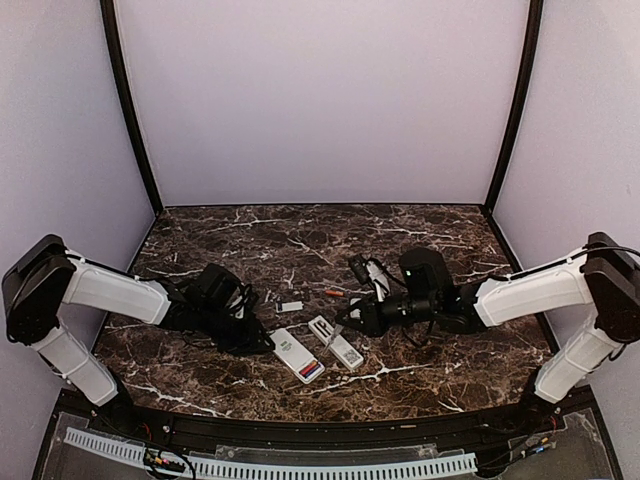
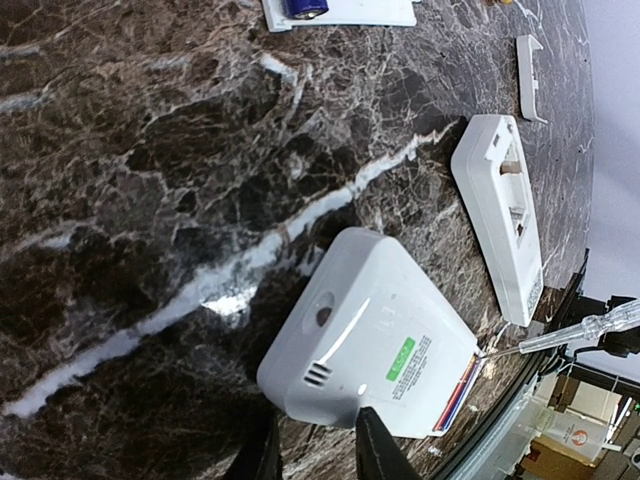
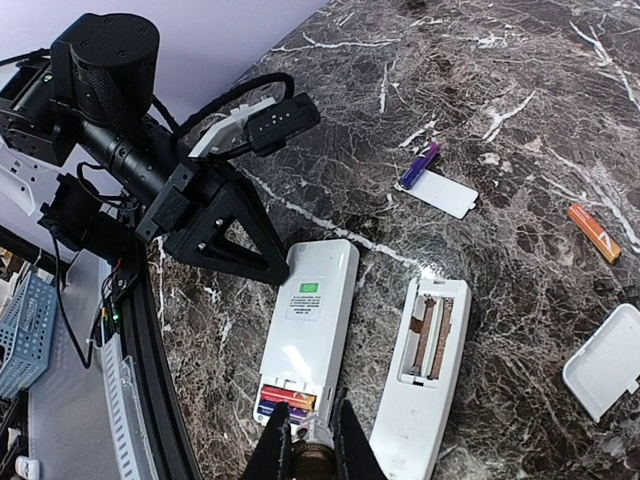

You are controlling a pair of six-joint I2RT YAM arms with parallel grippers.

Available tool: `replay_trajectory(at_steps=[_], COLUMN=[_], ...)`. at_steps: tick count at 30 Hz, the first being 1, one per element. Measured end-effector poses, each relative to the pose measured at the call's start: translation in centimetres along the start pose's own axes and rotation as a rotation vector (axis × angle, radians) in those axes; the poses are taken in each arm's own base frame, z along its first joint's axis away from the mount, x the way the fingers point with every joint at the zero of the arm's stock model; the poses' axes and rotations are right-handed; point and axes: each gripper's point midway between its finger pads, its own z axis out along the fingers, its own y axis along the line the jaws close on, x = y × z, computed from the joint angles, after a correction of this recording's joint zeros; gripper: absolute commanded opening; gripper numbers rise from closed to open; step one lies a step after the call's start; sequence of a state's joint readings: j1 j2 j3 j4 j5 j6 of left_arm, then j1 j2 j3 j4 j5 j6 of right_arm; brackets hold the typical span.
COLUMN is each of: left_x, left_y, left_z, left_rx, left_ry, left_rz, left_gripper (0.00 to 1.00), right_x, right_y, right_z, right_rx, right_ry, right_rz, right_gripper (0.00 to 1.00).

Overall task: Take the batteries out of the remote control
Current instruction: Hold the remote control without the battery cover at the center of the board.

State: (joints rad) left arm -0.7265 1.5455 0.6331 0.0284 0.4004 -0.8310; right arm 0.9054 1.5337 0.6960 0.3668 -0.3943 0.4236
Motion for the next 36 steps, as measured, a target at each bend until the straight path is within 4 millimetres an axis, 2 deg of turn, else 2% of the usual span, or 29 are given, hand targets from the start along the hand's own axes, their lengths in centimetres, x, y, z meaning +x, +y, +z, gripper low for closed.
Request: replay_trajectory(at_steps=[10,27,32,36], left_x=[0.0,-0.03,0.02,0.03], left_y=[0.0,-0.11,-0.02,-0.21], left_z=[0.14,0.17,0.18,0.21], left_rx=[0.003,0.009,0.007,0.02], left_ry=[0.002,0.001,0.001,0.002], left_rz=[0.001,0.003,0.002,-0.002], left_gripper=[0.2,0.19,0.34,0.36], right_x=[-0.2,-0.29,-0.15,-0.51], right_y=[-0.31,-0.31,-0.17,0.12], right_z=[0.11,0.76,0.4,0.38], right_rx=[0.021,0.017,0.031,0.041], right_ry=[-0.009,-0.014,-0.001,0.005], right_rz=[-0.001,0.005,0.004,-0.008], right_gripper=[0.0,0.0,0.0,0.0])
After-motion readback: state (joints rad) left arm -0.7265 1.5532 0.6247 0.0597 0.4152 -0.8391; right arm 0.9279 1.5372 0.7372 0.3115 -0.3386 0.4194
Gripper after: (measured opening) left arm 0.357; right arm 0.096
